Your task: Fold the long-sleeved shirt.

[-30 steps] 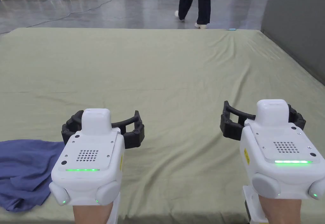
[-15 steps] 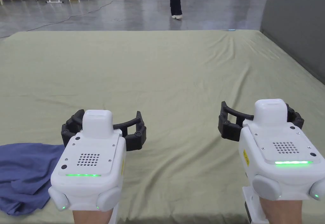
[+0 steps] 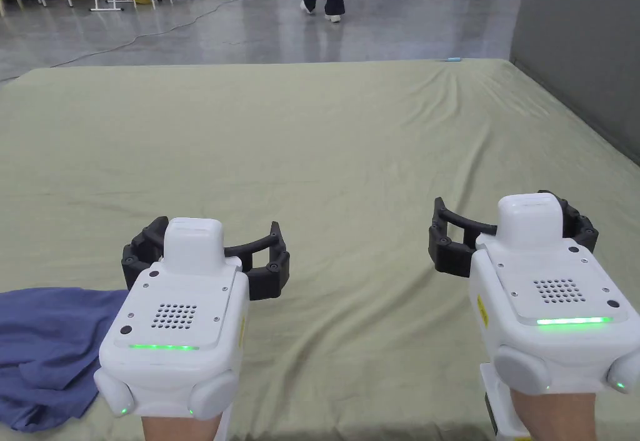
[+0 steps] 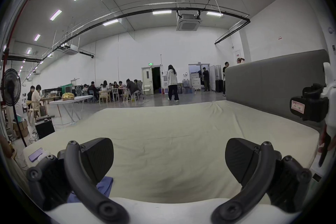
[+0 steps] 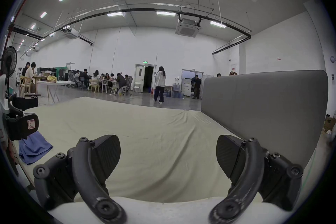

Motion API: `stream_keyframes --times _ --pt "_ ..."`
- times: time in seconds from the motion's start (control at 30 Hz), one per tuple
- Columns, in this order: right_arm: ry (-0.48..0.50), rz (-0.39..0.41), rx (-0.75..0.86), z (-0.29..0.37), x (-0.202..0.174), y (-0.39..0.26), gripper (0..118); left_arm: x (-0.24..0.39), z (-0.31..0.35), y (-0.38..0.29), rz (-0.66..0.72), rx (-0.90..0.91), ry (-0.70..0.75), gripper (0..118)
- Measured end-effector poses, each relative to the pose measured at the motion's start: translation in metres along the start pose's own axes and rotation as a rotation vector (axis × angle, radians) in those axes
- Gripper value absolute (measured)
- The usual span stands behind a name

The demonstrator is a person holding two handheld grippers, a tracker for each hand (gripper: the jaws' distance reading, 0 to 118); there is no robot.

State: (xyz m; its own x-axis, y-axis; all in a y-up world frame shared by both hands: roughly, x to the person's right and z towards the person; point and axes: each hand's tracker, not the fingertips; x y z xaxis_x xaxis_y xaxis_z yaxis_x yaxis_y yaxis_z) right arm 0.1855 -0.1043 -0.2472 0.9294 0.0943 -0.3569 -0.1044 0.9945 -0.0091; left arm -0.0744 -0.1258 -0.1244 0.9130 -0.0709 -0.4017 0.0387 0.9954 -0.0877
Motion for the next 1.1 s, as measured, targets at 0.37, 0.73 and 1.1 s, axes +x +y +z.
stream_keyframes --times 0.37,0.73,1.1 --pt "-0.017 -0.026 -0.012 0.0041 0.0055 0.0011 107 -0.0013 0.0046 -0.002 0.026 -0.004 0.001 117" --pt "-0.013 -0.029 -0.018 0.0065 0.0028 0.0014 107 -0.0038 0.007 -0.0033 0.039 -0.008 0.004 117" --pt "-0.014 -0.012 -0.017 0.0052 -0.0002 -0.0004 107 -0.0036 0.0064 -0.0028 0.033 -0.002 0.009 117"
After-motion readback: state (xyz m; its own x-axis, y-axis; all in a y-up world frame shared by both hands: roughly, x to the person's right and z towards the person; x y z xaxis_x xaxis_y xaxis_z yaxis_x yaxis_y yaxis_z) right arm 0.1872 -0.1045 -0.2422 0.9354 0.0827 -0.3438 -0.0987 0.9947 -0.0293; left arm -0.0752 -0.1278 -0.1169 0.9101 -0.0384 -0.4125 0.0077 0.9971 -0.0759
